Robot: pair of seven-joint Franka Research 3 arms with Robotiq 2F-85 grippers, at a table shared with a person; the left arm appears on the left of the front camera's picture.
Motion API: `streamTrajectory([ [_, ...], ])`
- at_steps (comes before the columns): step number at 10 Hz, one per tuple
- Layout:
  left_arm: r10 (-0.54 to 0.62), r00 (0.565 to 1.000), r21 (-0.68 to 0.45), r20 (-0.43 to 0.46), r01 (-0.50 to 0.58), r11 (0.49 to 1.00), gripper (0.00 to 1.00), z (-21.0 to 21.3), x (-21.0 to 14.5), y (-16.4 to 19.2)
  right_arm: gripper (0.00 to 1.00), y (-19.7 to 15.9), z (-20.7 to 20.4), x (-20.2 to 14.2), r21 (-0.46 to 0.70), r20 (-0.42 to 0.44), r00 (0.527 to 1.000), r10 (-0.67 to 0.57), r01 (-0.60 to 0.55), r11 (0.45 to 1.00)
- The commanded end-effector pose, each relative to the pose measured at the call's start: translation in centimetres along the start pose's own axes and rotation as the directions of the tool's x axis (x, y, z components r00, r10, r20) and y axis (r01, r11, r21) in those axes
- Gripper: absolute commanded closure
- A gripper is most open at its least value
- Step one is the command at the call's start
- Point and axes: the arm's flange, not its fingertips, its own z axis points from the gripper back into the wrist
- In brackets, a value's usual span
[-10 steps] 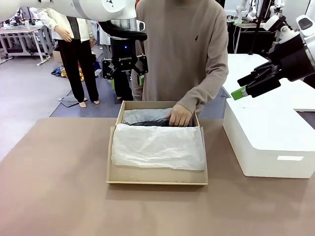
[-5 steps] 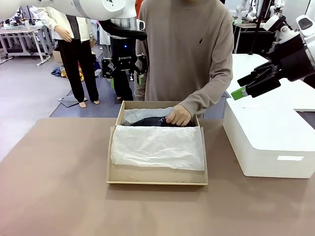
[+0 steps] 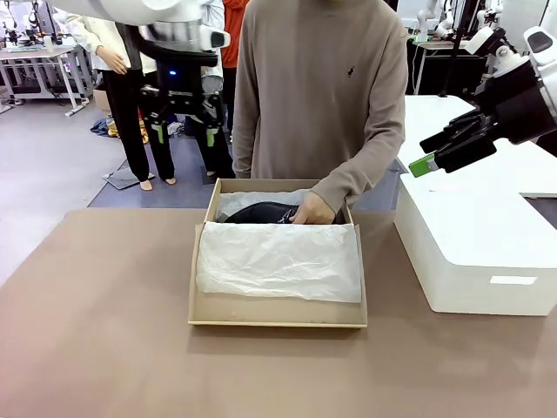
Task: Pack the shoes into the box.
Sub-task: Close the Shoes Box.
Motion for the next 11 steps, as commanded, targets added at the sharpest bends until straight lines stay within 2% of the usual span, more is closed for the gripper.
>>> streamTrajectory([
  [1,-0.261,0.965,-0.101,-0.007,0.259,0.961,0.0,-0.9,-2.1,4.2,0.0,-0.4,-0.2,0.0,0.016,0.027,0.999,0.019,-0.02,1.0],
  [2,-0.37,0.929,-0.087,-0.024,0.367,0.926,0.0,-1.1,-2.3,5.6,0.0,-0.4,-0.2,0.0,0.016,0.027,0.999,0.019,-0.02,1.0],
  [3,-0.497,0.866,-0.097,-0.055,0.491,0.866,0.0,-1.5,-2.5,6.7,0.0,-0.4,-0.2,0.0,0.016,0.027,0.999,0.019,-0.02,1.0],
  [4,-0.647,0.76,-0.118,-0.065,0.638,0.761,0.0,-1.9,-2.9,7.7,0.0,-0.4,-0.2,0.0,0.016,0.027,0.999,0.019,-0.02,1.0],
  [6,-0.794,0.607,-0.155,-0.013,0.784,0.602,0.0,-2.6,-3.5,9.2,0.0,-0.4,-0.2,0.0,0.016,0.027,0.999,0.019,-0.02,1.0],
  [7,-0.754,0.656,-0.188,0.029,0.745,0.64,0.0,-2.7,-3.2,9.4,0.0,-0.4,-0.2,0.0,0.016,0.027,0.999,0.019,-0.02,1.0],
  [8,-0.727,0.685,-0.147,-0.045,0.715,0.683,0.0,-2.6,-2.5,8.0,0.0,-0.4,-0.2,0.0,0.016,0.027,0.999,0.019,-0.02,1.0],
  [11,-0.727,0.685,-0.147,-0.045,0.715,0.683,0.0,-2.6,-2.5,8.0,0.0,-0.4,-0.2,0.0,0.016,0.027,0.999,0.019,-0.02,1.0],
])
